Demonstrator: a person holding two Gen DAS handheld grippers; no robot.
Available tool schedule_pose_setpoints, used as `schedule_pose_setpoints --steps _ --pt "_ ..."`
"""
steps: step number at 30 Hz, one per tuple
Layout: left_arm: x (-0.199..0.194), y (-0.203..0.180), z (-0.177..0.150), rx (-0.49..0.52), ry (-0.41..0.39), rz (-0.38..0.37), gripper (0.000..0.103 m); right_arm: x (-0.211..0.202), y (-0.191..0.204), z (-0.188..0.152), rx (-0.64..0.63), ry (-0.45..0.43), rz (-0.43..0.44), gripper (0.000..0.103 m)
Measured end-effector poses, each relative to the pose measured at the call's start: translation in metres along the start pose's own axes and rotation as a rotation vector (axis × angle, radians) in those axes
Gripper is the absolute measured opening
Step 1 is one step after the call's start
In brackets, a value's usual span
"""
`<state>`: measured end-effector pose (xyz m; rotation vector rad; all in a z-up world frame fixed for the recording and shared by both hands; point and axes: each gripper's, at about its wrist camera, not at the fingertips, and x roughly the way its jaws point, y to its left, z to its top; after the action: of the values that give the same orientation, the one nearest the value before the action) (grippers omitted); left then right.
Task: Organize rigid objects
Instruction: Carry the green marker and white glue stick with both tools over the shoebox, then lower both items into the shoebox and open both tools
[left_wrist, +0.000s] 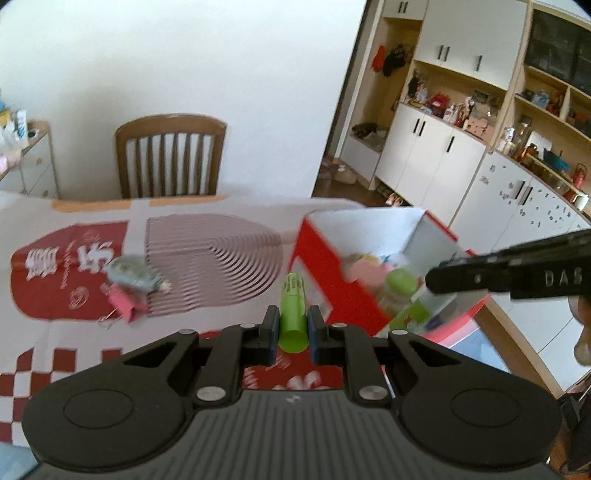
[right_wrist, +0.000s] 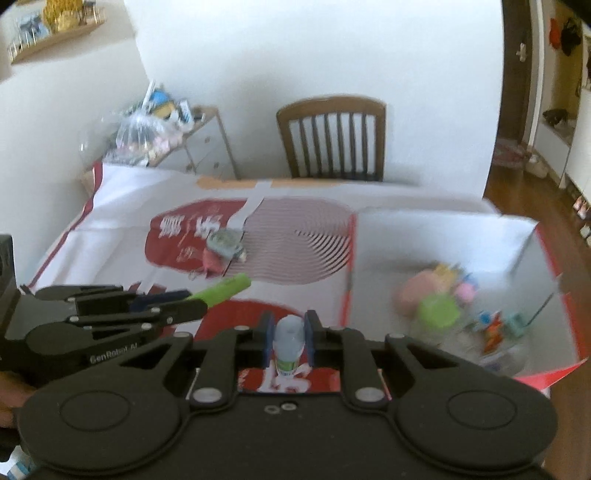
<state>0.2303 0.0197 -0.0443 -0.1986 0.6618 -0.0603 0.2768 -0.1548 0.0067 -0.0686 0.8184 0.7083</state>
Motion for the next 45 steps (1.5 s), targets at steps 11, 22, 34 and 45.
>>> schedule_pose_setpoints --steps 11,22,34,45 --pt "0.035 -0.084 0.038 0.075 -0.038 -0.033 0.016 -0.042 -0.094 0.029 0.069 -0.131 -0.040 0.016" --pt "0.113 -0.134 0.036 0.097 0.067 0.026 0.016 -0.004 -0.168 0.007 0.142 0.008 -0.075 0.016" --pt "0.171 -0.132 0.037 0.085 0.133 0.149 0.016 0.036 -0.189 -0.007 0.134 0.111 -0.041 0.016" --pt "0.195 -0.132 0.034 0.061 0.219 0.183 0.016 0.069 -0.222 0.010 0.205 0.121 -0.044 0.018"
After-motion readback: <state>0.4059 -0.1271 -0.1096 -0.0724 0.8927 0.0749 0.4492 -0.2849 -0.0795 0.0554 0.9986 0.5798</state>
